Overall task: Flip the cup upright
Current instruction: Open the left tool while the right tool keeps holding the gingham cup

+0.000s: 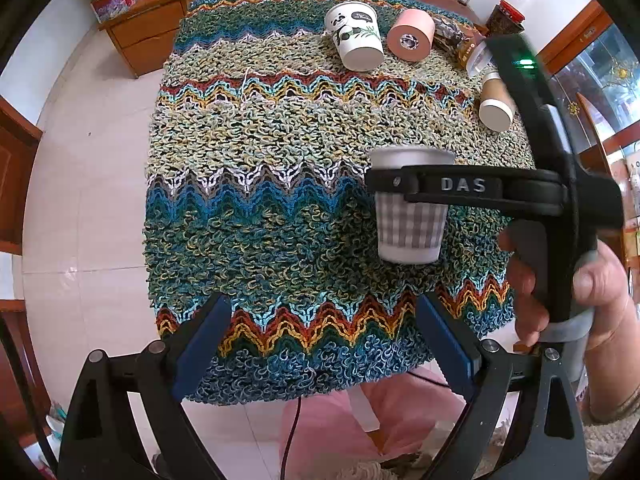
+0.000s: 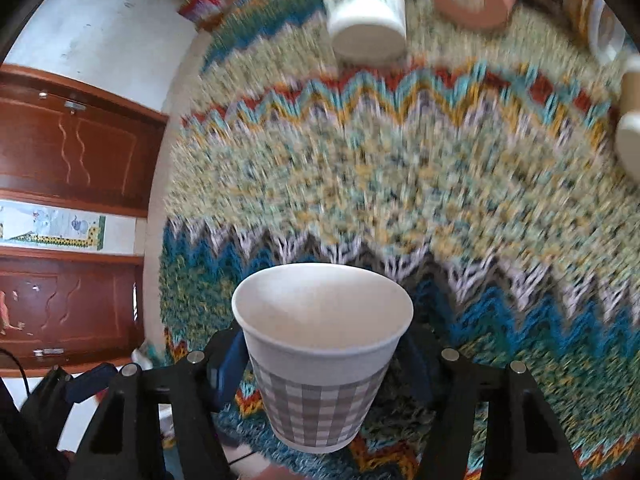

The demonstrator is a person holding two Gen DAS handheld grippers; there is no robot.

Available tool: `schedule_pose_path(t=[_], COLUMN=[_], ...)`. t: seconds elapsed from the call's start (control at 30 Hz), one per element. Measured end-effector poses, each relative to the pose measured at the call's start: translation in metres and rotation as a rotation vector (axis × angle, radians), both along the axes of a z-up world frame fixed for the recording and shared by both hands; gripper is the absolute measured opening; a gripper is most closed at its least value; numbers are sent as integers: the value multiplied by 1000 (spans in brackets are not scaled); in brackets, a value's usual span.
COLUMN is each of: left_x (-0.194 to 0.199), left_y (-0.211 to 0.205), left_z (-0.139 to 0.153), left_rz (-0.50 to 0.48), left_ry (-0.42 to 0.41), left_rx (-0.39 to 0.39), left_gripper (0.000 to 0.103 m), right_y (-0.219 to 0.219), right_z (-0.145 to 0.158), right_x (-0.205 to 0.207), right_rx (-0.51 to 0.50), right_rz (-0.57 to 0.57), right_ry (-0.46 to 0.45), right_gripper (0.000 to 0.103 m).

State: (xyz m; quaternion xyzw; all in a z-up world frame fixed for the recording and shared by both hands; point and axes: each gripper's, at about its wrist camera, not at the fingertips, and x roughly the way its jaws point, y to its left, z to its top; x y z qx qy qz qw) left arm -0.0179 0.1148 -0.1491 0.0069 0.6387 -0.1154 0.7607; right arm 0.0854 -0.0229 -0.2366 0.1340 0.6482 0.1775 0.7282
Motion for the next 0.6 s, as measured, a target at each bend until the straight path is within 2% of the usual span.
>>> schedule_pose_path(t=[0.1,0.27,0.33,0.47,0.6], left_x=[-1,-3,-4,-5,-7], left_y=[-2,-5,-5,-5,-4], left_z=[0,2,2,1,-2], left_rz=[-5,-7,-6,-1,0], left_ry=[-9,-25,-29,-35,-34], left_rx=[3,-7,-11,-13,-4], left_gripper=[95,95,95,95,95], right_y=[-4,6,7,5,3], right_z=[18,34,32,21,12], right_x=[-11,-38,-43,-51,-53], right_rx=[-36,-222,-275,-296,-326], right_rz=[-11,39,36,-39,-100], right_ry=[-178,-517,-603,-682,-696], right_gripper=[66,66,66,67,67])
